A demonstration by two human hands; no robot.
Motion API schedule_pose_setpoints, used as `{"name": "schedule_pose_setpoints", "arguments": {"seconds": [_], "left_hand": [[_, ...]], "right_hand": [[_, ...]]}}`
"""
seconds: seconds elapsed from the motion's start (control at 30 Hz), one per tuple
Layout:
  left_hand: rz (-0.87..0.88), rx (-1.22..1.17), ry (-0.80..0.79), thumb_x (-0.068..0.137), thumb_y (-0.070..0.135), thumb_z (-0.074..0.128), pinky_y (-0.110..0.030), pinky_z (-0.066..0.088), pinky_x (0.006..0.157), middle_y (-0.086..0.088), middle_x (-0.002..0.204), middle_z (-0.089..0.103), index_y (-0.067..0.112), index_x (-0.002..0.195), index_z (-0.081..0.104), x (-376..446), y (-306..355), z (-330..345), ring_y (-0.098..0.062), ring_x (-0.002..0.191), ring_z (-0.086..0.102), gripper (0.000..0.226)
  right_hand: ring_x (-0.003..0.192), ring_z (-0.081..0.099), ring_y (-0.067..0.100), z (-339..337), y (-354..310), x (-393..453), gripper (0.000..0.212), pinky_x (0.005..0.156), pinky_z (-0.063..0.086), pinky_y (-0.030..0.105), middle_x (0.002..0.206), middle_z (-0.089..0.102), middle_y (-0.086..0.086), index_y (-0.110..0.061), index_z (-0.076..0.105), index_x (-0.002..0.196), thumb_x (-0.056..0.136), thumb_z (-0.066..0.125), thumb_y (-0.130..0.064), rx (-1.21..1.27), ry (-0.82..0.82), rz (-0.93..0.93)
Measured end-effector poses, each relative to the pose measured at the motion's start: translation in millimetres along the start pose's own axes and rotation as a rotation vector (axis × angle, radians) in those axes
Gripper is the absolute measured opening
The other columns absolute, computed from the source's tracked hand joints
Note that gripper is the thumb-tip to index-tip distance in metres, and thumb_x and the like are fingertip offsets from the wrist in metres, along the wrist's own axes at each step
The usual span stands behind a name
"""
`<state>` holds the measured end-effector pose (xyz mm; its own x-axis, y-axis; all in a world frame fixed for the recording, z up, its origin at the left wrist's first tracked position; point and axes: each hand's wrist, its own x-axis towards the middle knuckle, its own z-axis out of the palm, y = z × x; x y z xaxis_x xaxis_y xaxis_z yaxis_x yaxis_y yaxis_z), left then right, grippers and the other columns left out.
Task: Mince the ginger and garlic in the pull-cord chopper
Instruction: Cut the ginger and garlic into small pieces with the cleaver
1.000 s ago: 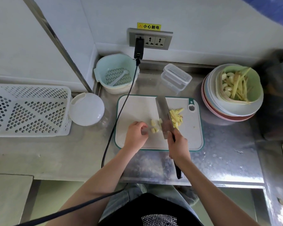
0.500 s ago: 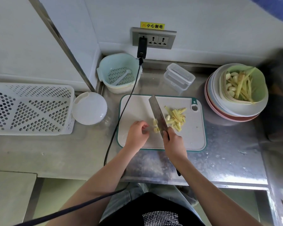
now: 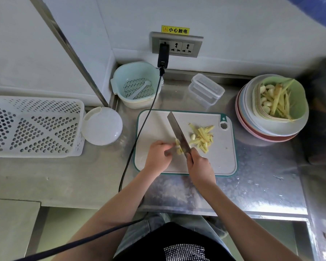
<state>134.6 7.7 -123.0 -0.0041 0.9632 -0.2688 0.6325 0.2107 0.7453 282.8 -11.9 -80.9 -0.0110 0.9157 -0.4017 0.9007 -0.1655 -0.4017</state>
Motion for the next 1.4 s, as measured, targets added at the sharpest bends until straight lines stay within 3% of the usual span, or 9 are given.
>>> {"name": "schedule_pose_setpoints", "arguments": {"seconds": [0.1,0.43,0.67,0.73,0.9,1.0,1.13,1.2,1.4], "left_hand": [[0.002,0.047,-0.012,0.081,-0.001,0.051,-0.032,0.042,0.091,-0.006,0.096,0.056,0.015,0.116,0.069,2,-3,3,-0.027,0.102,0.05,0.043],[-0.068,-0.129,-0.108,0.083,0.001,0.049,-0.03,0.039,0.095,0.012,0.085,0.042,0.015,0.125,0.063,2,3,-6,-0.025,0.107,0.047,0.047],[0.007,-0.056,-0.124,0.084,0.02,0.064,-0.026,0.044,0.087,0.002,0.098,0.052,0.014,0.13,0.059,2,7,-10,-0.018,0.094,0.053,0.046],[0.089,-0.029,0.009,0.085,0.02,0.066,-0.027,0.049,0.083,-0.004,0.103,0.056,0.01,0.128,0.058,1,15,-11,-0.016,0.087,0.056,0.045],[0.722,0.448,0.096,0.084,0.008,0.052,-0.037,0.036,0.106,-0.009,0.148,0.04,0.007,0.144,0.038,9,35,-1,-0.026,0.132,0.043,0.061],[0.696,0.567,-0.045,0.084,0.007,0.051,-0.037,0.022,0.115,-0.007,0.157,0.021,0.008,0.149,0.023,10,37,5,-0.022,0.143,0.025,0.07],[0.61,0.674,-0.114,0.069,0.001,0.071,-0.041,0.037,0.107,-0.008,0.132,0.058,0.006,0.126,0.059,8,13,1,-0.026,0.128,0.05,0.058],[0.534,0.564,-0.1,0.075,-0.006,0.062,-0.041,0.037,0.108,-0.011,0.126,0.061,0.004,0.121,0.062,6,8,-6,-0.029,0.123,0.053,0.047],[0.548,0.322,0.386,0.08,0.001,0.038,-0.038,0.044,0.095,-0.012,0.111,0.06,0.002,0.113,0.062,2,39,-30,-0.027,0.106,0.054,0.041]], "right_hand": [[0.063,0.05,0.032,1,0,2,0.018,0.055,0.039,0.033,0.07,0.052,0.01,-0.013,0.037,0.096,0.102,0.03,-0.029,-0.048,-0.023,0.0],[0.066,0.054,0.031,-9,5,6,0.024,0.057,0.045,0.037,0.072,0.055,0.008,-0.011,0.046,0.094,0.1,0.035,-0.032,0.09,-0.08,0.046],[0.055,0.056,0.032,-40,26,6,0.022,0.05,0.051,0.044,0.063,0.055,0.008,-0.011,0.051,0.091,0.099,0.038,-0.028,0.34,0.137,0.092],[0.052,0.056,0.032,-44,29,7,0.021,0.048,0.051,0.044,0.062,0.055,0.009,-0.014,0.049,0.087,0.099,0.038,-0.028,0.329,0.121,0.086],[0.04,0.05,0.025,-41,23,2,0.021,0.035,0.042,0.03,0.059,0.054,0.011,-0.012,0.051,0.092,0.1,0.04,-0.027,0.421,0.082,0.059],[0.035,0.049,0.02,-37,23,-1,0.018,0.033,0.04,0.026,0.057,0.054,0.008,-0.015,0.048,0.09,0.1,0.04,-0.028,0.472,0.077,0.07],[0.038,0.047,0.024,-41,30,-1,0.024,0.035,0.043,0.032,0.056,0.048,0.01,-0.01,0.043,0.081,0.099,0.039,-0.024,0.551,0.115,0.167],[0.044,0.048,0.027,-44,35,-2,0.024,0.039,0.043,0.035,0.059,0.05,0.009,-0.014,0.041,0.078,0.099,0.038,-0.026,0.433,0.16,0.148],[0.059,0.051,0.029,-55,45,-11,0.012,0.048,0.034,0.025,0.076,0.061,0.004,-0.017,0.04,0.101,0.098,0.041,-0.028,-0.385,0.271,-0.031]]}}
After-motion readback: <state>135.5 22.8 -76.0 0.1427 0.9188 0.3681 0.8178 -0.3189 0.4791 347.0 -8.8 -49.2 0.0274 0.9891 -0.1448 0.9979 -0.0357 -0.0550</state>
